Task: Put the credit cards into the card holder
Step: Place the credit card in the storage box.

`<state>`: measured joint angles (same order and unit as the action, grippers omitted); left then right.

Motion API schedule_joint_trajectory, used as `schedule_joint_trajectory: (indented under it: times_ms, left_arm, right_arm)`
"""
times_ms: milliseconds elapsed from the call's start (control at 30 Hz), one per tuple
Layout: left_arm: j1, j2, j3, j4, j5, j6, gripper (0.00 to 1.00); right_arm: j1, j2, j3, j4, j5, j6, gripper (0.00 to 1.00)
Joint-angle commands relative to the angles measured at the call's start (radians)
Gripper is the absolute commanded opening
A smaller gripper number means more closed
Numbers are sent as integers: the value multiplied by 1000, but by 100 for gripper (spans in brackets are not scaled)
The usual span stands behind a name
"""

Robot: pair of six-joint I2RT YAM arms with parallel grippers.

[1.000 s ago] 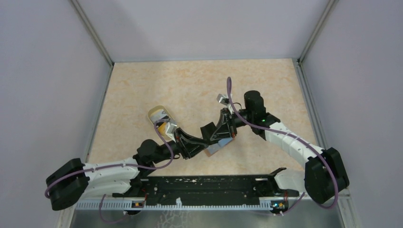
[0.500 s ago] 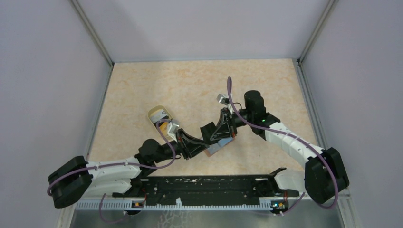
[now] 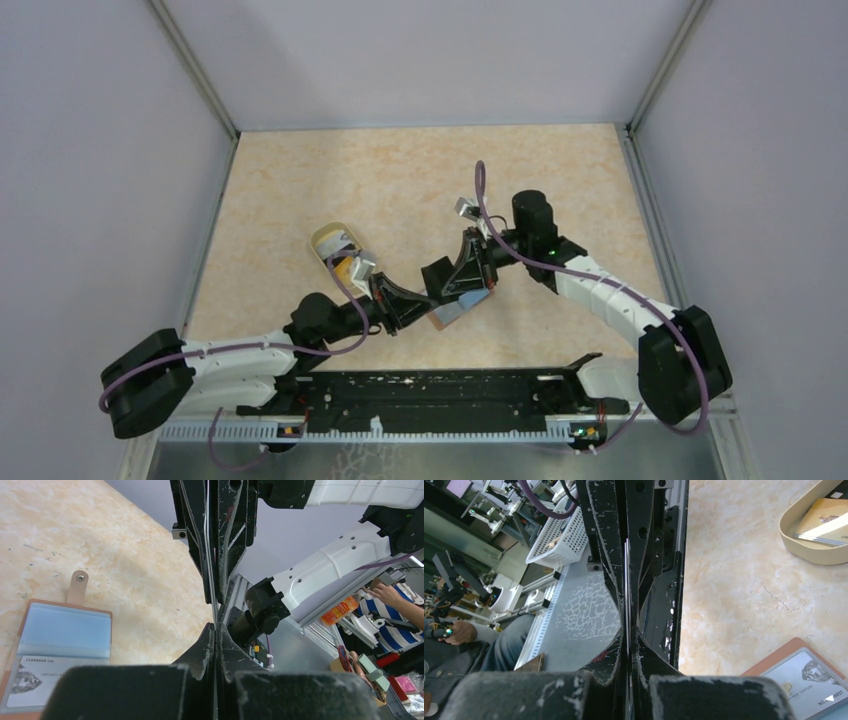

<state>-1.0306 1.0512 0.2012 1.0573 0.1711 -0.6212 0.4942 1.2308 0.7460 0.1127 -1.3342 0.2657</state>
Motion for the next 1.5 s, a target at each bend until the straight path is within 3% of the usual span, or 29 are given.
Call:
schedule_joint_trajectory:
  times_ms: [0, 633, 933, 1000, 1033, 1167, 1333, 1467]
  left_arm:
    - [-3, -37, -12, 11, -68, -18, 0]
    - [57, -96, -61, 29, -44, -83, 0]
    - [58, -42, -40, 56, 25, -71, 0]
    - [58, -37, -37, 54, 30, -69, 9]
    - [59, -38, -35, 48, 30, -67, 19]
    - [69, -40, -31, 40, 54, -68, 28]
    - [75, -31, -20, 56, 76, -65, 45]
    - [94, -18, -10, 82, 95, -73, 47]
  right_arm:
    - [-5, 32, 9, 20, -13, 0, 1]
    - [-19, 81, 10, 20, -36, 11, 3]
    - [-19, 84, 9, 22, -47, 15, 0]
    - [-19, 84, 9, 26, -50, 17, 0]
    - [-19, 84, 9, 27, -51, 18, 0]
    - [-19, 85, 7, 32, -58, 22, 0]
    - [-17, 88, 3, 44, -65, 33, 0]
    - [-11, 93, 1, 48, -73, 35, 0]
